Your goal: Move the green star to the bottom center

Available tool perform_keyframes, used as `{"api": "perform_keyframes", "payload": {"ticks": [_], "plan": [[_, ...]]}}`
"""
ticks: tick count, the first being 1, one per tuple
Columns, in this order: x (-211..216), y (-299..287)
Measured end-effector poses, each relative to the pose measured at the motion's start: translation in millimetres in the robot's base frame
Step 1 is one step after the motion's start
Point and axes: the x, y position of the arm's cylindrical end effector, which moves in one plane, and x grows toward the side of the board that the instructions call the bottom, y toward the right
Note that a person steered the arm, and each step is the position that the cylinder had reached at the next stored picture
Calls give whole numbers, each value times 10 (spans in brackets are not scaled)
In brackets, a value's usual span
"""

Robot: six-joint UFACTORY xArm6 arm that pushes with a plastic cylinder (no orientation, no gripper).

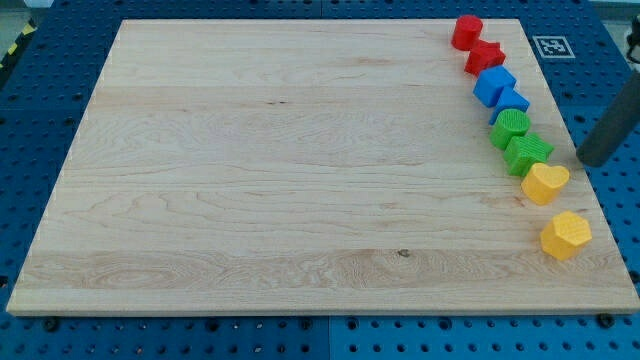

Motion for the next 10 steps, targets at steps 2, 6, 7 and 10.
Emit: {"api": "perform_keyframes", "payload": {"ticks": [2, 6, 7, 10], "plan": [[-41, -404], [70, -967], [290, -1127], [818, -1862]]}}
